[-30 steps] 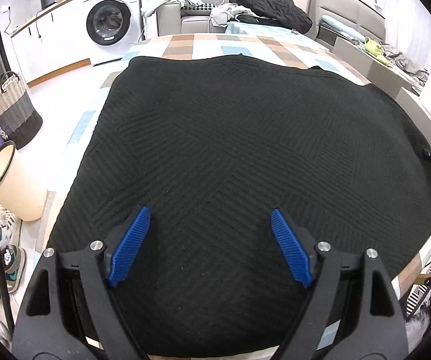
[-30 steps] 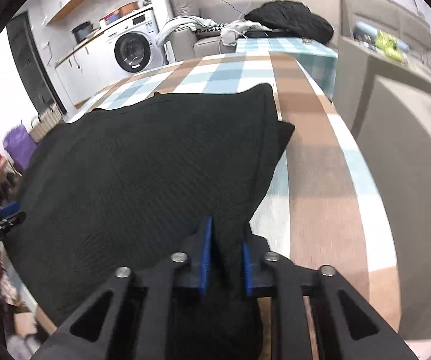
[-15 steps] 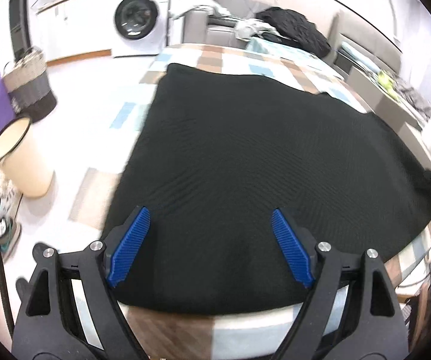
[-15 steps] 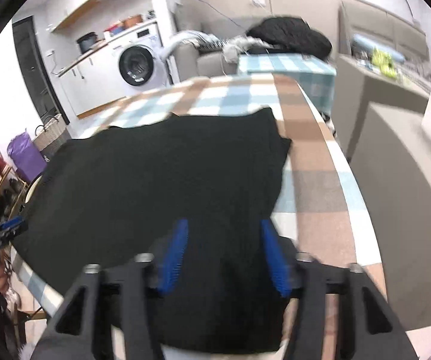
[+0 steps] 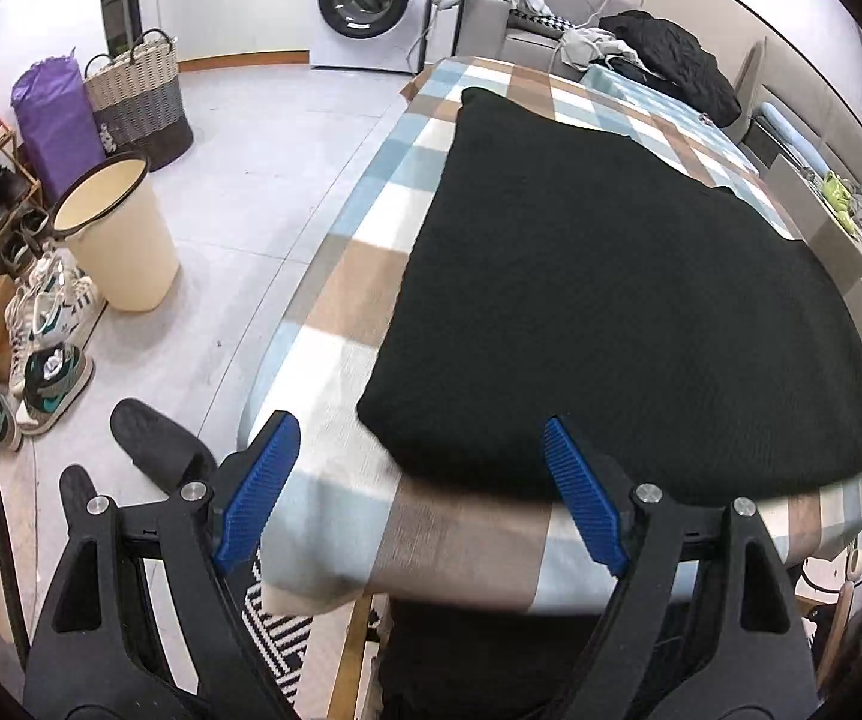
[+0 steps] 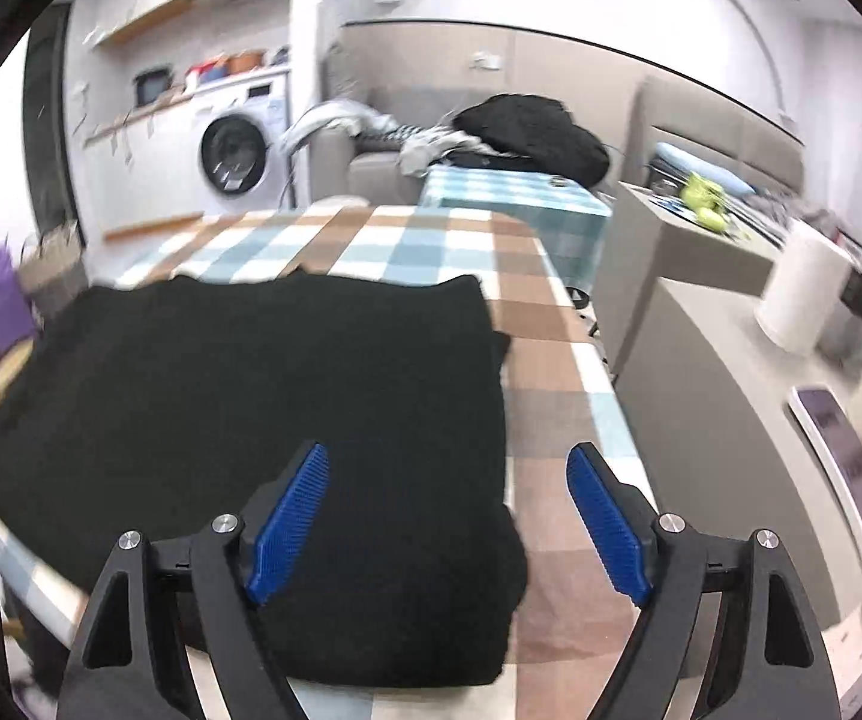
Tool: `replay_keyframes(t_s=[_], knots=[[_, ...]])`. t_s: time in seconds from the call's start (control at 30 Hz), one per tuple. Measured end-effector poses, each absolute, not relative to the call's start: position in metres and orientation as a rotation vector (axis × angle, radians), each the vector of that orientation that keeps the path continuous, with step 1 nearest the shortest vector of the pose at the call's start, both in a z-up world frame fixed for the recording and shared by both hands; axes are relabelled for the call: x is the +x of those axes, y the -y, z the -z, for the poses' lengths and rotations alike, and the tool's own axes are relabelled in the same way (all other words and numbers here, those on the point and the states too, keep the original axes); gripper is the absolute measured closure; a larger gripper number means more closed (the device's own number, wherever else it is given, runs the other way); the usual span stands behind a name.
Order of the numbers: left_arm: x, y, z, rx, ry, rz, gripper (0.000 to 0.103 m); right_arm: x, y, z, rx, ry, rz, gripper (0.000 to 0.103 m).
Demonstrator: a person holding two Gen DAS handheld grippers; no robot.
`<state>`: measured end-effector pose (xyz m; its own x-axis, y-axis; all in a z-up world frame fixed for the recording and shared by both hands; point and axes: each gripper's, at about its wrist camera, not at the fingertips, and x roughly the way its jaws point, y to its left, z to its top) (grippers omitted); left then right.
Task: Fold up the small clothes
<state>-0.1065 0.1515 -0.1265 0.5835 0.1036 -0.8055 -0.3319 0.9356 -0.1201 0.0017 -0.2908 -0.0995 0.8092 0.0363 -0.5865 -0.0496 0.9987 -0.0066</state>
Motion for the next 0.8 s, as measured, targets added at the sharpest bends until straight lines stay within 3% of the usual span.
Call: replay_keyframes(t_s=[0.2, 0.27, 0.63, 0.7, 0.8], knots=[[-0.119, -0.151, 0.132, -0.378, -0.914, -0.175, 0.023, -0.004, 0.292, 0.091, 0.105, -0.588, -0.149, 0.016], [-0.12, -0.148, 0.138, -0.416, -0.949, -0.151, 0.028, 0.002, 0.28, 0.097, 0.097, -0.602, -0.166, 0.016], [-0.103, -0.14, 0.145, -0.489, -0.849, -0.178, 0.029, 0.007, 0.235, 0.12, 0.023, -0.652, -0.277, 0.016], [-0.092, -0.136, 0.146, -0.479, -0.819, -0.216, 0.036, 0.007, 0.232, 0.124, 0.023, -0.662, -0.288, 0.016], [-0.079, -0.138, 0.146, -0.501, -0.78, -0.267, 0.062, 0.009, 0.225, 0.13, 0.018, -0.678, -0.304, 0.016]])
